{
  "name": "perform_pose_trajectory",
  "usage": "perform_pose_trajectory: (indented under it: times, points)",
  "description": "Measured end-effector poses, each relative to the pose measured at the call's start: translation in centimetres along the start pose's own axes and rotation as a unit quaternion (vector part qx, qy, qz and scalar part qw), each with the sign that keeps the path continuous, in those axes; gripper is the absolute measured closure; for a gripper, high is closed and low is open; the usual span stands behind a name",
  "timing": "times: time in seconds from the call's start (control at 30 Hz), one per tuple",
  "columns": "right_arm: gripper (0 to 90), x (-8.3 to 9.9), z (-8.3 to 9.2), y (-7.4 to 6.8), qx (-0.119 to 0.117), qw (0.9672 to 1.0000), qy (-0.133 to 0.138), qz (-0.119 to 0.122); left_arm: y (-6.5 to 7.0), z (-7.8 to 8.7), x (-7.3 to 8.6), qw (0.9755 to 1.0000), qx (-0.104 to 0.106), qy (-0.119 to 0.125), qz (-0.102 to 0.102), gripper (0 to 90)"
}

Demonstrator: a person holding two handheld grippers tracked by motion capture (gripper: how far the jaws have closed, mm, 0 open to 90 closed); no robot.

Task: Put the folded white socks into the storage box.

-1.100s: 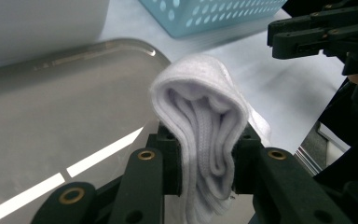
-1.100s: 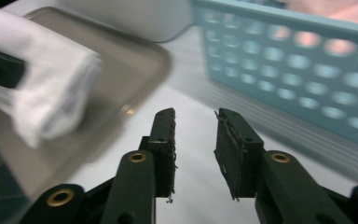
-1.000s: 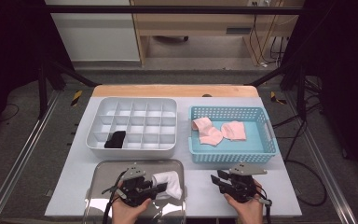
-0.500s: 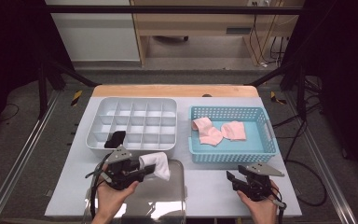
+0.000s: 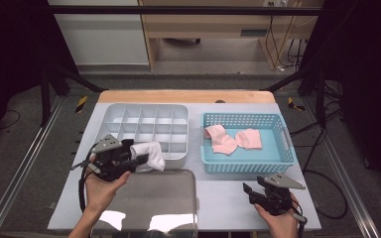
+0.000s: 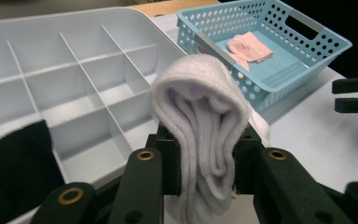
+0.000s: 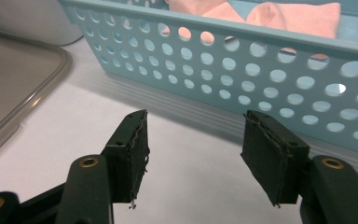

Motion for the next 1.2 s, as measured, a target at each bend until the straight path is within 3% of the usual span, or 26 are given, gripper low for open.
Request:
perform_pose_trajectory:
  times: [0.17, 0.43, 0.73, 0.87, 1.2]
  points:
    - [40.0, 0.2, -0.2, -0.1, 0.001, 1.0000, -0.005, 0.006, -1.1, -0.1, -0.8, 0.9999, -0.012, -0.006, -0.005, 69.1]
    - [40.0, 0.3, -0.3, 0.0, -0.003, 1.0000, -0.002, 0.004, -3.4, -0.6, -2.0, 0.9993, -0.034, -0.015, 0.010, 69.1]
    - [40.4, 0.5, -0.8, -0.4, -0.011, 0.9998, -0.011, 0.011, -6.2, -2.5, -2.4, 0.9975, -0.052, -0.044, 0.021, 69.2]
    - [40.8, 0.6, -0.9, -0.4, -0.011, 0.9998, -0.013, 0.010, -7.2, -3.3, -2.5, 0.9972, -0.036, -0.054, 0.037, 69.1]
    - [41.4, 0.7, -1.3, -0.6, -0.016, 0.9996, -0.021, 0.014, -8.6, -4.7, -1.8, 0.9941, -0.048, -0.094, 0.027, 69.1]
Point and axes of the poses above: each handheld gripper's, and its own axes: z roughly backward along the jaws, x roughly out of its underside, y roughly to its right, the point moved 7 cm from there along -z, roughly forward along the jaws, and after that the axes turned 10 degrees about z, right-handed, at the moved point
